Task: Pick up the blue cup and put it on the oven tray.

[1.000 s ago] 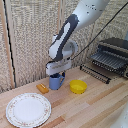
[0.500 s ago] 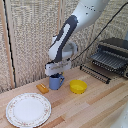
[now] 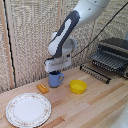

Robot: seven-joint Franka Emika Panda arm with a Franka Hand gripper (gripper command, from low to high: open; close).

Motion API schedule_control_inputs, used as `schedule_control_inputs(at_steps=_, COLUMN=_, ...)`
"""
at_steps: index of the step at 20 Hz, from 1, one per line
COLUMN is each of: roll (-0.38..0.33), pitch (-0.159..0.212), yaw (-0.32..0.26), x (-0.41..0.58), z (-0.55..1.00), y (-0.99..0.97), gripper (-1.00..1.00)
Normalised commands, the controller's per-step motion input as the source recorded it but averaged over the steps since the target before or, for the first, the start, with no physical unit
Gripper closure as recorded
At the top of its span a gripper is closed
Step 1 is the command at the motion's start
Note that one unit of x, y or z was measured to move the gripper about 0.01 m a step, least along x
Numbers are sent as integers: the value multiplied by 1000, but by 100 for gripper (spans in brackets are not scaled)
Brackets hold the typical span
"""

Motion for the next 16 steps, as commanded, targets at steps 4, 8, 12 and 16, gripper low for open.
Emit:
schedule_control_inputs(at_steps=4, roll=22, pitch=-44, yaw=-203, x=192, z=719, y=-154, gripper=100)
schedule_control_inputs(at_steps=8, roll=-99, pitch=-98, yaw=-284, x=161, z=459, y=-22, gripper=100)
schedule_control_inputs(at_steps=12, roll=-103, pitch=-111, yaw=-267, x=219, z=433, y=-97, gripper=100)
schedule_control_inputs(at_steps=16, roll=-63, pitch=-10, yaw=-188, x=424, z=798, y=-392, gripper=100)
